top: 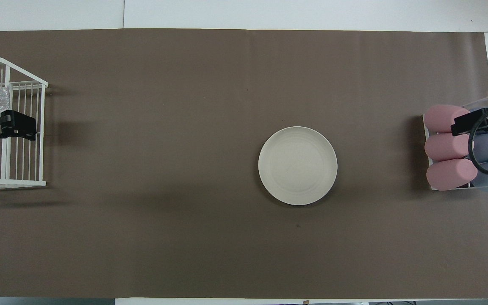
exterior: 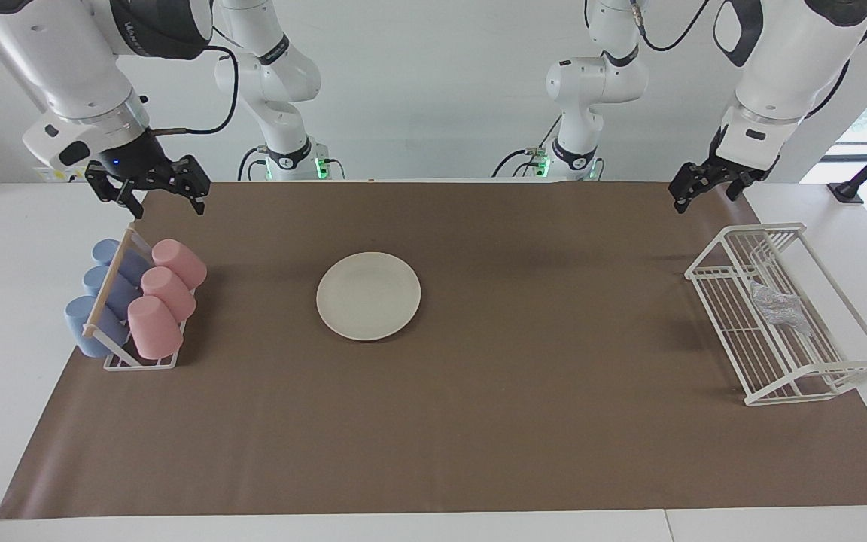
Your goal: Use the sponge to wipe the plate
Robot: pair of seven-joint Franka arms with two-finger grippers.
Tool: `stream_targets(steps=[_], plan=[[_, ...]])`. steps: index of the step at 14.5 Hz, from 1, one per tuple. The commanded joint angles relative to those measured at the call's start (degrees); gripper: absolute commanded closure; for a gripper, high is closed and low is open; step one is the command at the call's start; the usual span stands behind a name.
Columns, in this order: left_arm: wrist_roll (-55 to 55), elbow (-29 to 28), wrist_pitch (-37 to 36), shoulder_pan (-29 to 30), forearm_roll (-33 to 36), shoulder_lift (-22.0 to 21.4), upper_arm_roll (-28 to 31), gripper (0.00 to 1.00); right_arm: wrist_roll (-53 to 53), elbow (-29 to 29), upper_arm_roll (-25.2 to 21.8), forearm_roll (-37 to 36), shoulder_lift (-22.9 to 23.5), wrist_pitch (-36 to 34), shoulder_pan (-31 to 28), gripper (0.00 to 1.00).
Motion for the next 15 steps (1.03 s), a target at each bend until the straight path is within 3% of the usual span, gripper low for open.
stream_targets(steps=[1,5,10,15], plan=[[-2.77,-0.10,4.36,-2.00,8.95,4.71,0.14,0.00,1.16,-0.88,0.41,0.17,-0.86,0.58,-0.28,0.00],[-3.03,-0.19,10.77,-3.32,26.09,13.58,0.14,0.00,3.17,-0.88,0.50,0.17,-0.86,0.67,-0.28,0.00],[-9.34,-1.77,13.78,-3.06,46.49,22.03,0.23,0.00,16.16,-0.88,2.34,-0.53,-0.86,1.20,-0.11,0.00],[-11.47,-1.77,13.78,-2.53,47.66,22.39,0.23,0.00,34.26,-1.41,4.46,-0.71,-0.95,3.48,2.62,0.00]])
